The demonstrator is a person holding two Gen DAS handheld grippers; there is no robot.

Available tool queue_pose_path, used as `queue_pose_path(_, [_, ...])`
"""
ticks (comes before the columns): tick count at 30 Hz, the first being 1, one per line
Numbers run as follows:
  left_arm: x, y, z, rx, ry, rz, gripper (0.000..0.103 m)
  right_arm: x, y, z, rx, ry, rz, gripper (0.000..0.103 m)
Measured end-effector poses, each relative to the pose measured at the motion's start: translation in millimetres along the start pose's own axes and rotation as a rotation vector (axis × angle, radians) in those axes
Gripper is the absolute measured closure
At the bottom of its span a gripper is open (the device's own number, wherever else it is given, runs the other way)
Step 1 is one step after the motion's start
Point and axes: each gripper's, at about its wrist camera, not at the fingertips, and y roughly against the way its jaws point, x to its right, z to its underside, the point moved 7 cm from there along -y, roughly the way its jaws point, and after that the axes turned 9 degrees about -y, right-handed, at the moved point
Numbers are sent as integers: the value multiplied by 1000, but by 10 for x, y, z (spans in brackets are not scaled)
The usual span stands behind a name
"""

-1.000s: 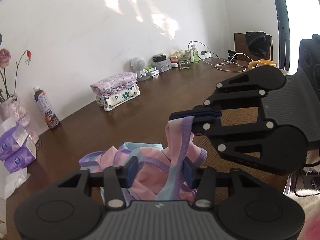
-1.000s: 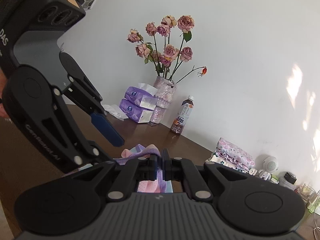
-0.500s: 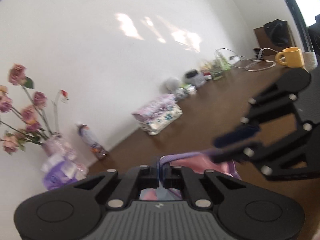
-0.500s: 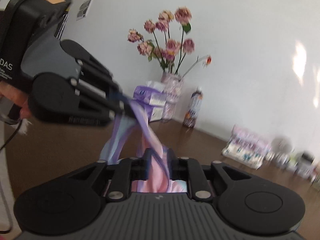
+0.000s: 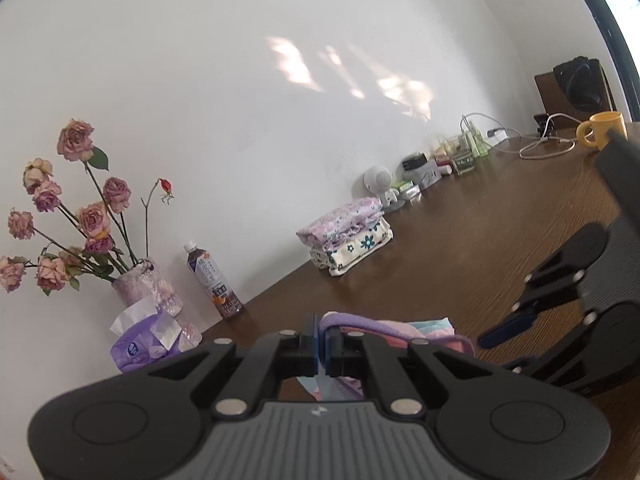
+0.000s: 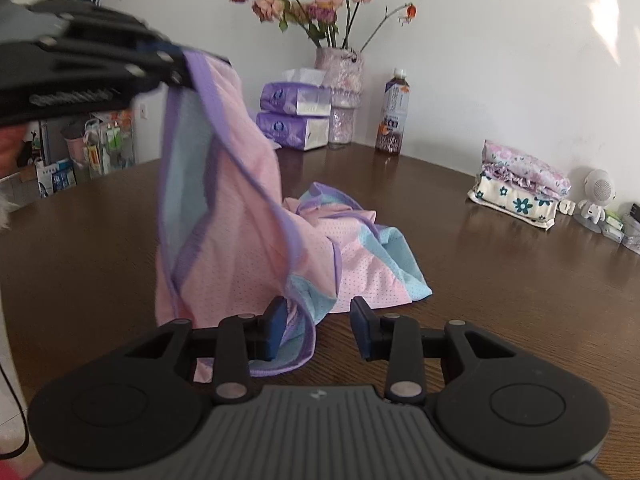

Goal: Fold clothes
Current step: 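Lift the garment by its purple trim with both grippers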

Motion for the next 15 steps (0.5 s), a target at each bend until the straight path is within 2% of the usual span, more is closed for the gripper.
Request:
queue_pose_path(2, [-26, 83, -7, 16, -5, -21, 101, -12, -39, -31, -7, -10, 5, 98])
queue_pose_path(4, [-67, 120, 15, 9, -24, -55, 101, 3, -43, -95, 3, -16, 24, 100])
queue_pose_path(9, [-243, 41, 58, -23, -32, -142, 101, 210, 235, -586, 144, 42, 172, 100])
queue_pose_path(13, [-382, -37, -89, 5, -15, -195, 101, 287, 541, -1056, 274, 111, 261, 100])
queue_pose_path(15, [-444, -58, -178, 25, 1, -214, 101, 289, 673, -1214, 312, 125, 264, 100])
